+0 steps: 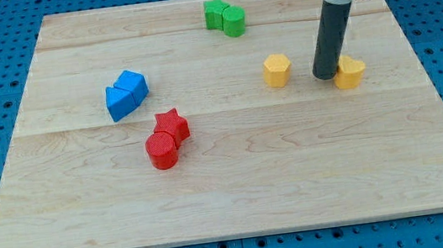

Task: Move yellow hexagon closer to the yellow heart

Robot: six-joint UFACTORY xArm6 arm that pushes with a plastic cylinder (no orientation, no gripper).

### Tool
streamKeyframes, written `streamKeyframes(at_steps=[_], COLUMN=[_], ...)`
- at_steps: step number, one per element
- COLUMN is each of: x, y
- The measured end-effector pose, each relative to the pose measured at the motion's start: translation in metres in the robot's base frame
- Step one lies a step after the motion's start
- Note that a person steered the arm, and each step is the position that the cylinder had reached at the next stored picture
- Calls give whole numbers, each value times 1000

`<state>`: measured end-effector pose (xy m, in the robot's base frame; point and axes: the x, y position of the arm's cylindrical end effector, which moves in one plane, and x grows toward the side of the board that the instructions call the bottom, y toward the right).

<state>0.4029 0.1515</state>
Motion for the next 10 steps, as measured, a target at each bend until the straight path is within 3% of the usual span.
streamKeyframes(at_steps=[3, 5, 7, 9, 10], x=[-2, -65, -45, -24, -20], y=[0, -24, -69, -76, -114])
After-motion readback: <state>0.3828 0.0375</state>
